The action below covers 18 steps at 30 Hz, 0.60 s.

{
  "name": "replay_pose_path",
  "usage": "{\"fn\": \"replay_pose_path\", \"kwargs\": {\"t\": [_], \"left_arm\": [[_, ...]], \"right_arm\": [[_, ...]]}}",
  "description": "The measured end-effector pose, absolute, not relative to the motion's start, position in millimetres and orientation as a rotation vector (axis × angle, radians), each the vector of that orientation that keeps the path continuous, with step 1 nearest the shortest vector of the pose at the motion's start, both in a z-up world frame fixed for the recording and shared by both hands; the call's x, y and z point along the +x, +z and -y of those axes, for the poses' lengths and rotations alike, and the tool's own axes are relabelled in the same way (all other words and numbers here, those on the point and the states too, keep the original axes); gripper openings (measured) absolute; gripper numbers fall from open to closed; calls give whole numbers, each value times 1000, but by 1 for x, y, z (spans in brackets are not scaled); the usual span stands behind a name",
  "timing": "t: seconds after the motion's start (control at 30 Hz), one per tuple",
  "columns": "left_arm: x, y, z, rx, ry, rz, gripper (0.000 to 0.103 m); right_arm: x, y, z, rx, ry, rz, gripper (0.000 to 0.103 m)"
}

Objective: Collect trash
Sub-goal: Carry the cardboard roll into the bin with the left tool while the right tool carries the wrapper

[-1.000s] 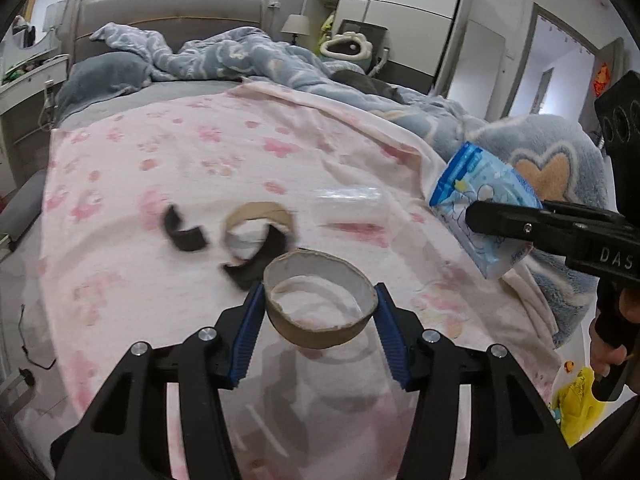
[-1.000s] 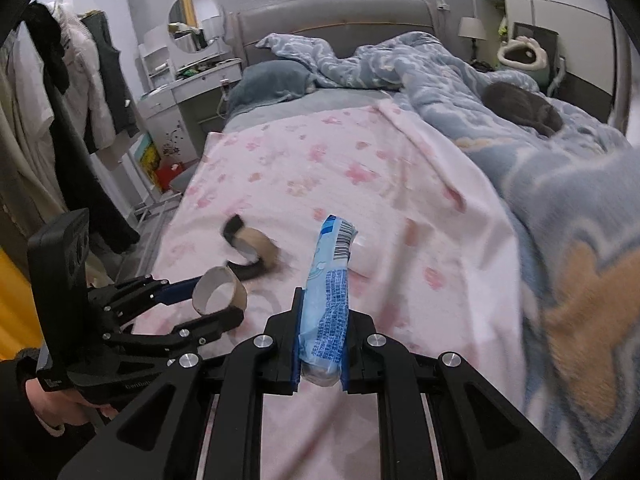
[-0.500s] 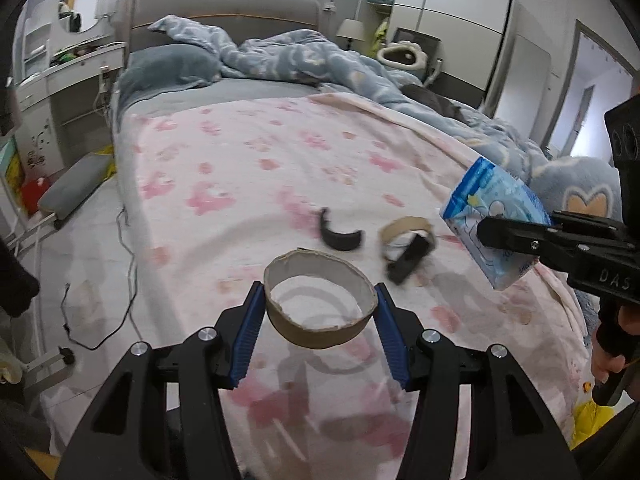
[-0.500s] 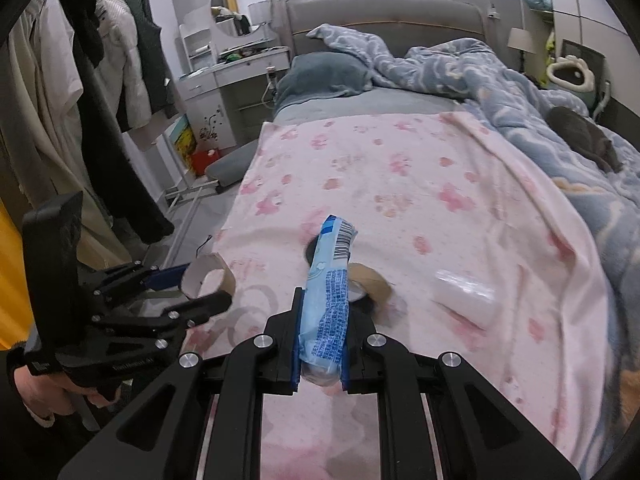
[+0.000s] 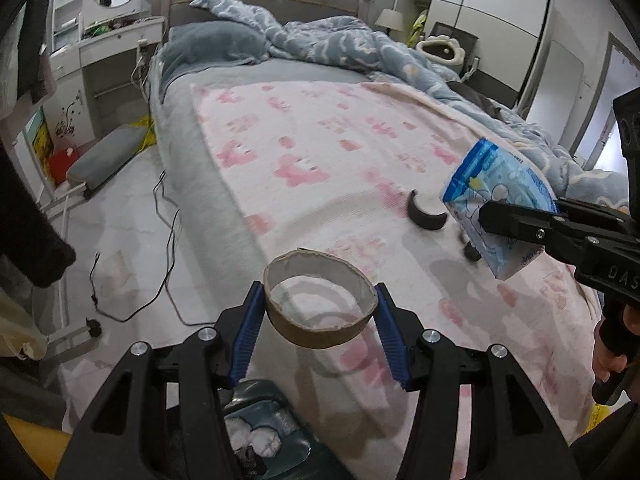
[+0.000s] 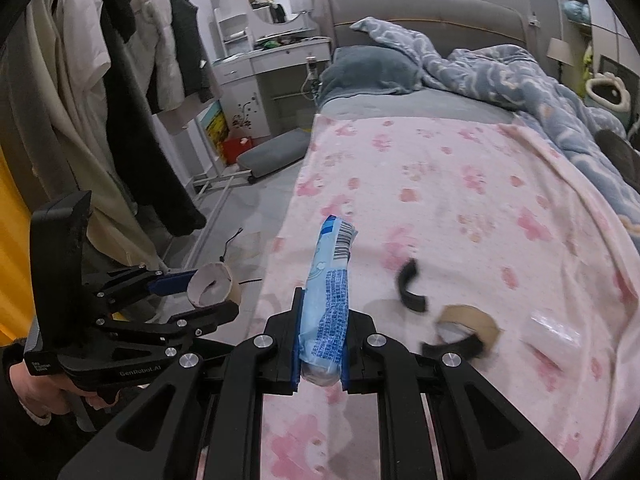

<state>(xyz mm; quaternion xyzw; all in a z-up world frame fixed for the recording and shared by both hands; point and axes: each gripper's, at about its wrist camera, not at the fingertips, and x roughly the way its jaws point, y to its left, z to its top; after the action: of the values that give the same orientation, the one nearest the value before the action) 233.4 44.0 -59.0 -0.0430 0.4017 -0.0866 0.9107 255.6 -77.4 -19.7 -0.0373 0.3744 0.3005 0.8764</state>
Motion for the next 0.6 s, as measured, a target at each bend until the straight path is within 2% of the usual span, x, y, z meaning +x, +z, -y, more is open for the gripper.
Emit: {"fn": "replay_pose_path", "kwargs": {"t": [0.6], "left_arm": [[220,-106,-114,-88,-85,-1058,58]], "right_arm": [[264,-36,-19,-127,751,-816,14]]}}
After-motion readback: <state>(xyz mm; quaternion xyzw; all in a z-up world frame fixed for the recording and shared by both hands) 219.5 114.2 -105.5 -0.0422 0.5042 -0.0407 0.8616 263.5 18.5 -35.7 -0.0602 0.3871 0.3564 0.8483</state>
